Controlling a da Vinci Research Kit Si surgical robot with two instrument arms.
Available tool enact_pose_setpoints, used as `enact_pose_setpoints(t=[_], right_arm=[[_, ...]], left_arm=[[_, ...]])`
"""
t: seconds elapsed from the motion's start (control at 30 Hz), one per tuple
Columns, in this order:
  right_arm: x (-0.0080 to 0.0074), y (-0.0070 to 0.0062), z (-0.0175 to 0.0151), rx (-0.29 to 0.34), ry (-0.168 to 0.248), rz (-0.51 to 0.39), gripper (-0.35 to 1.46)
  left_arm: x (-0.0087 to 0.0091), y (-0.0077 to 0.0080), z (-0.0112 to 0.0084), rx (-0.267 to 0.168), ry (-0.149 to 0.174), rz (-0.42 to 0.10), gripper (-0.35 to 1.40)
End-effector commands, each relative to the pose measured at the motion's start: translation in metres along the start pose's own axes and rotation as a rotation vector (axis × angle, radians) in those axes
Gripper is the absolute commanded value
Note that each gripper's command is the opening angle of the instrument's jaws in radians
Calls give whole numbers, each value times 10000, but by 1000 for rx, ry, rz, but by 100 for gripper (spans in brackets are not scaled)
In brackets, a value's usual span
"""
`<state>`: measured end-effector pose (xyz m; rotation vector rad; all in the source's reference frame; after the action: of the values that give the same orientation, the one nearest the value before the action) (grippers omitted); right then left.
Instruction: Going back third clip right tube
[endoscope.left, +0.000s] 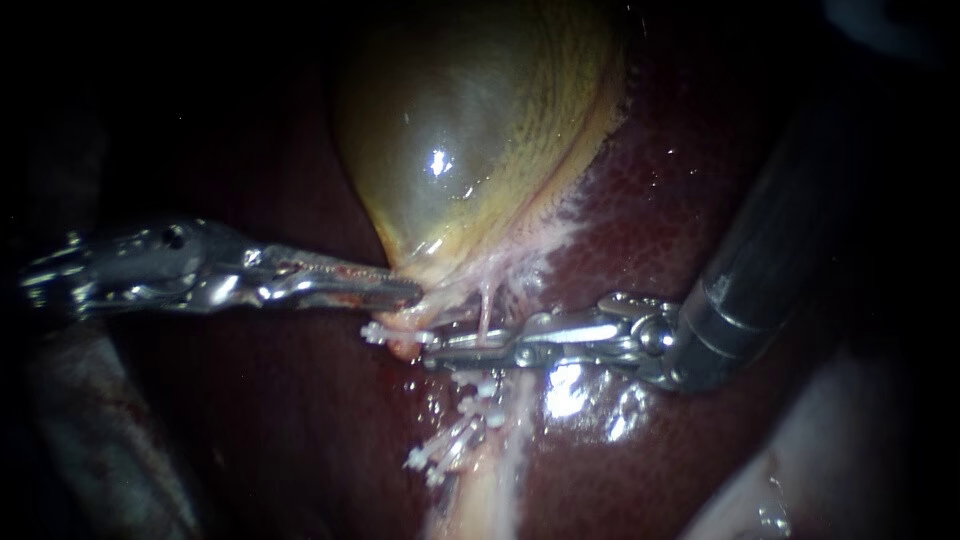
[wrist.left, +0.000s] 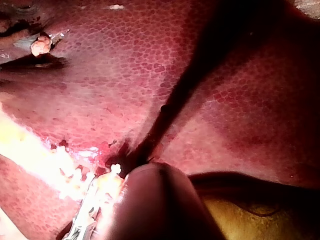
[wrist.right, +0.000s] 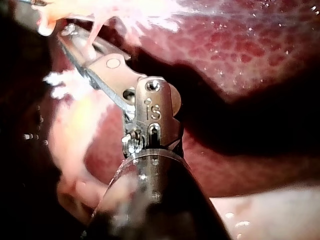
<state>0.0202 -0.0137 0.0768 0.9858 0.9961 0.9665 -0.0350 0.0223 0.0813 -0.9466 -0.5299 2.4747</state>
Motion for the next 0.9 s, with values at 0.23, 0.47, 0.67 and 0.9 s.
enact_pose_setpoints(t=[0.23,0.47,0.67,0.9], right_arm=[[0,0,-1,1,-1,0,-35],[0,0,-1,1,-1,0,-35],[1,-2,-2,3,1,0,-35],[0,-6,-2,11,6,-43,19]], left_arm=[[0,0,0,0,0,0,-35],[0,0,0,0,0,0,-35],[0,0,0,0,0,0,-35],[0,0,0,0,0,0,-35]])
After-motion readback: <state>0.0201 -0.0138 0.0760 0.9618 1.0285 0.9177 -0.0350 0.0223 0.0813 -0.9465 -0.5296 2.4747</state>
